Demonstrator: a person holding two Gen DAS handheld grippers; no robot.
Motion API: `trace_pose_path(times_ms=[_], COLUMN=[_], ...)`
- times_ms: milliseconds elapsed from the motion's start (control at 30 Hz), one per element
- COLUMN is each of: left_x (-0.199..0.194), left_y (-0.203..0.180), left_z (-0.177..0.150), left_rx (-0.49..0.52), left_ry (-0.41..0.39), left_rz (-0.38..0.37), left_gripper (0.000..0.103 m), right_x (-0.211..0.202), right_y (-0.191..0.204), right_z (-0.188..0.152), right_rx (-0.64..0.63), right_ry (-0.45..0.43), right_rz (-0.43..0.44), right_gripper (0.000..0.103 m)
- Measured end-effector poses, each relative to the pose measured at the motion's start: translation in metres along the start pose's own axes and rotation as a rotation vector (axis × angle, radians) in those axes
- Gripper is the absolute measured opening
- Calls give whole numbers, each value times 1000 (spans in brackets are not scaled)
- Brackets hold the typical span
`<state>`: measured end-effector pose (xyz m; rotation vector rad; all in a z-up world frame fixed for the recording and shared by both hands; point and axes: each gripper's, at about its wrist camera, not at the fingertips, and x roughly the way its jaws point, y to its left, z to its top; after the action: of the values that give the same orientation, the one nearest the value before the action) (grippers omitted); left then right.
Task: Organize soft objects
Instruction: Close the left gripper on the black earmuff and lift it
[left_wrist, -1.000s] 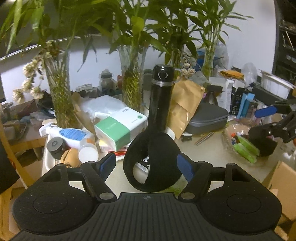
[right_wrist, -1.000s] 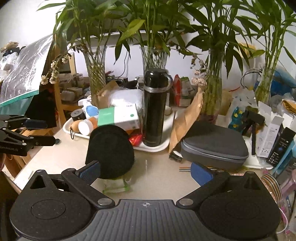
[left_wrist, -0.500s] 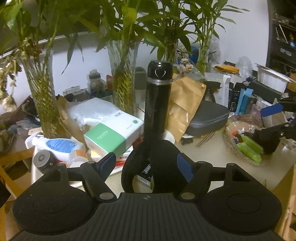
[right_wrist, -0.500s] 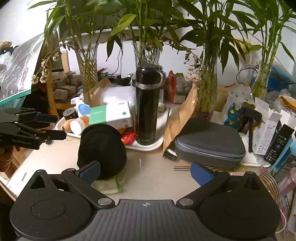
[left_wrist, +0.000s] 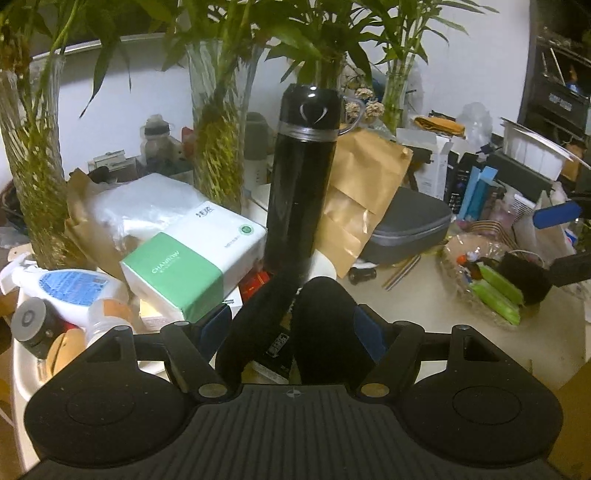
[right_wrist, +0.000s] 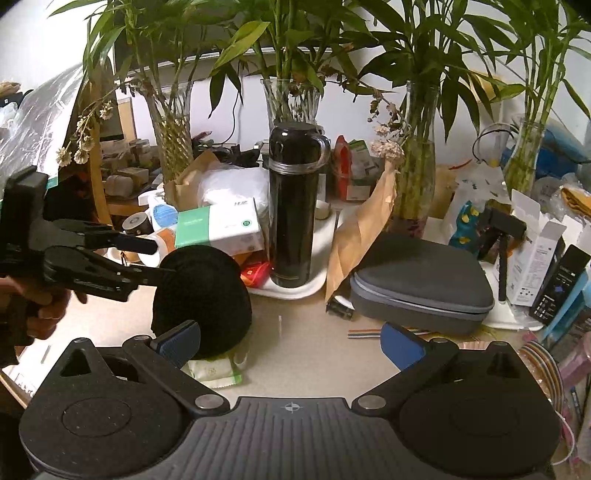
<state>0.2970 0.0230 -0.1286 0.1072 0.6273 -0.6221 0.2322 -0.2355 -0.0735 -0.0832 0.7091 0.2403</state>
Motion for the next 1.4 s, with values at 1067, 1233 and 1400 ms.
trace_pose_path(times_ms=[1067,1233,1400], left_x=[24,11,-11], left_y=[33,32,24], left_z=[-15,-7,2], left_rx=[-165,-198,-197], left_ry=[35,5,-34], left_rz=[-136,-109,-70], left_gripper=[29,25,25], right_x=[4,3,4], right_y=[0,0,0], right_z=[1,1,1], right_rx=[7,-1,-2], right_ry=[23,18,20], right_rz=[-19,-26,-34], right_gripper=[103,103,103])
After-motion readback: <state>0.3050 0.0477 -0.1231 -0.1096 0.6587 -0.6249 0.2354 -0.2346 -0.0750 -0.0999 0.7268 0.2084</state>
